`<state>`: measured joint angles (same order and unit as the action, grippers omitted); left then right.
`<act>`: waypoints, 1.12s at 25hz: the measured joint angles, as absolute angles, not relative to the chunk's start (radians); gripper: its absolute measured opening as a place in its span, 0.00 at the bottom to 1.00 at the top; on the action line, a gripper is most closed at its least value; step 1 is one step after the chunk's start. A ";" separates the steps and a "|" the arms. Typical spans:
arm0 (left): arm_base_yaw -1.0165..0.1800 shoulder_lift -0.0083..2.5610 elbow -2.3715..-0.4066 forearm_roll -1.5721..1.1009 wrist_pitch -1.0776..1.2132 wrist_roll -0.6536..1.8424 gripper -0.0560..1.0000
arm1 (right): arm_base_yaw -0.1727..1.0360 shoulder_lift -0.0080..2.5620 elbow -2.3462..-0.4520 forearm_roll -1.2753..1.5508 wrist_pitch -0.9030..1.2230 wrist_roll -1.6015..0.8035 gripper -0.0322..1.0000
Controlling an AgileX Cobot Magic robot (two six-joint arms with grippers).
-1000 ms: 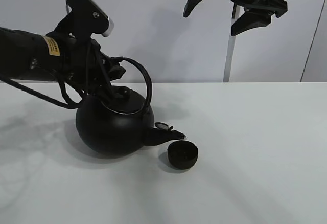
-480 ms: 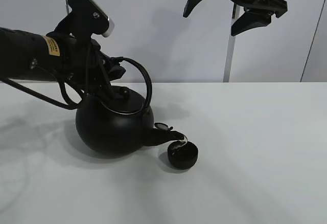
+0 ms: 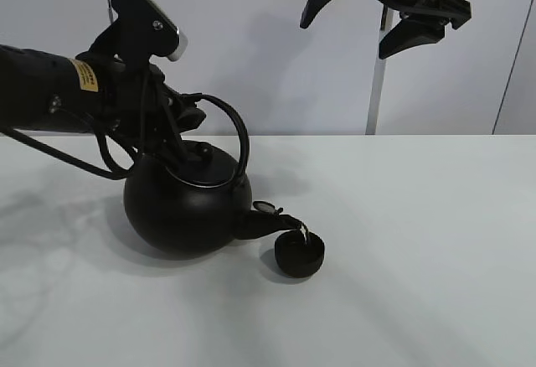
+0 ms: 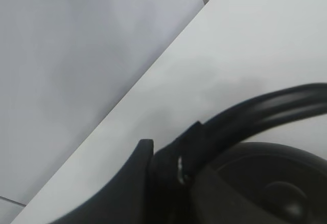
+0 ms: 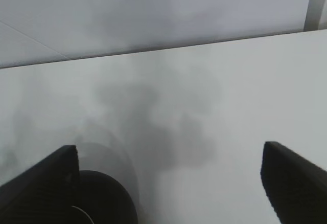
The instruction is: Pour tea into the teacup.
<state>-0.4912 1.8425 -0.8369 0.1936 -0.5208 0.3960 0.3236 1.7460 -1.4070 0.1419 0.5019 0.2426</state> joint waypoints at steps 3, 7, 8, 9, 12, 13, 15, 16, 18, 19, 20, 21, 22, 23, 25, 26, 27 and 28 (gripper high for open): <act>-0.491 1.843 -0.837 0.193 -0.521 0.392 0.15 | 0.324 1.746 -1.407 0.142 0.502 0.243 0.67; -0.491 1.843 -0.837 0.155 -0.521 0.360 0.15 | 0.324 1.746 -1.407 0.142 0.502 0.243 0.67; -0.491 1.843 -0.837 0.142 -0.523 0.350 0.15 | 0.324 1.746 -1.407 0.142 0.502 0.243 0.67; -0.491 1.843 -0.837 0.125 -0.524 0.344 0.15 | 0.324 1.746 -1.407 0.142 0.502 0.243 0.67; -0.491 1.843 -0.837 0.070 -0.543 0.325 0.15 | 0.324 1.746 -1.407 0.142 0.502 0.243 0.67; -0.491 1.843 -0.837 0.052 -0.547 0.316 0.15 | 0.324 1.746 -1.407 0.142 0.502 0.243 0.67; -0.491 1.843 -0.832 0.019 -0.569 0.308 0.15 | 0.324 1.746 -1.407 0.142 0.502 0.243 0.67; -0.491 1.843 -0.822 0.000 -0.588 0.307 0.15 | 0.324 1.746 -1.407 0.142 0.502 0.243 0.67; -0.491 1.843 -0.789 -0.040 -0.652 0.302 0.15 | 0.324 1.746 -1.407 0.142 0.502 0.243 0.67; -0.491 1.843 -0.768 -0.055 -0.685 0.301 0.15 | 0.324 1.746 -1.407 0.142 0.502 0.243 0.67; -0.491 1.843 -0.747 -0.070 -0.711 0.299 0.15 | 0.324 1.746 -1.407 0.142 0.502 0.243 0.67; -0.491 1.843 -0.726 -0.083 -0.738 0.298 0.15 | 0.324 1.746 -1.407 0.142 0.502 0.243 0.67; -0.491 1.843 -0.710 -0.094 -0.760 0.298 0.15 | 0.324 1.746 -1.407 0.142 0.502 0.243 0.67; -0.491 1.843 -0.693 -0.101 -0.773 0.297 0.15 | 0.324 1.746 -1.407 0.142 0.502 0.243 0.67; -0.491 1.843 -0.668 -0.111 -0.801 0.292 0.15 | 0.324 1.746 -1.407 0.142 0.501 0.243 0.67; -0.491 1.843 -0.656 -0.117 -0.815 0.288 0.15 | 0.324 1.746 -1.407 0.142 0.501 0.243 0.67; -0.491 1.843 -0.647 -0.124 -0.823 0.284 0.15 | 0.324 1.746 -1.407 0.142 0.502 0.243 0.67; -0.491 1.843 -0.639 -0.130 -0.835 0.283 0.15 | 0.324 1.746 -1.407 0.142 0.502 0.243 0.67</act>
<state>-0.4912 1.8425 -0.6386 -0.1298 -0.8348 0.2829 0.3236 1.7460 -1.4070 0.1419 0.5016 0.2426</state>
